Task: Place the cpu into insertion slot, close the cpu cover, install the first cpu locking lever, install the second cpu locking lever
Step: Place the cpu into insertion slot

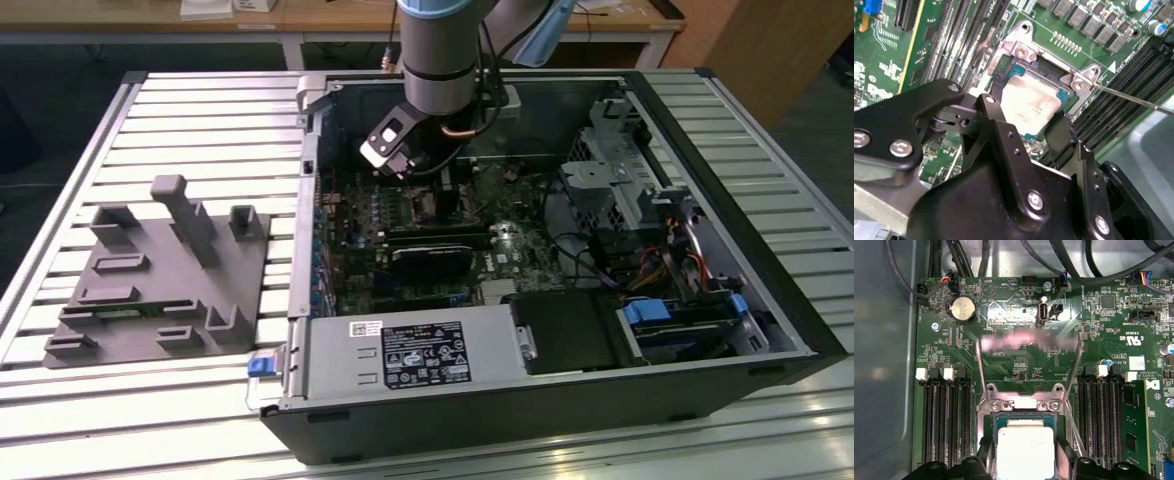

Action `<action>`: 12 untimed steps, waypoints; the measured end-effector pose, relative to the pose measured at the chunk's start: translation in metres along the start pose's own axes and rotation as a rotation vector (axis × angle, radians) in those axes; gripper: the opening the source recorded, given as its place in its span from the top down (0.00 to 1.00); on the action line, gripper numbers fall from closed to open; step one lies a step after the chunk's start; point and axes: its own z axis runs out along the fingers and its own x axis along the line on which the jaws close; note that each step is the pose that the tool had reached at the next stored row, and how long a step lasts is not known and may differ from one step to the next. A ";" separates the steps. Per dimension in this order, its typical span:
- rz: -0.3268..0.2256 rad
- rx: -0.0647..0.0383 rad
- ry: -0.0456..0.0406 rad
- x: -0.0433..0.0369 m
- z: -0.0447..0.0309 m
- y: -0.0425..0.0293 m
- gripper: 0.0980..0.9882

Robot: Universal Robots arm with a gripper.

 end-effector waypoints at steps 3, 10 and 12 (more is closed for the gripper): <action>0.000 0.000 -0.0003 -0.0001 -0.0001 0.0000 0.42; 0.000 0.000 -0.0003 0.0000 -0.0067 0.0005 0.42; 0.000 0.000 -0.0005 0.0000 -0.0095 0.0007 0.42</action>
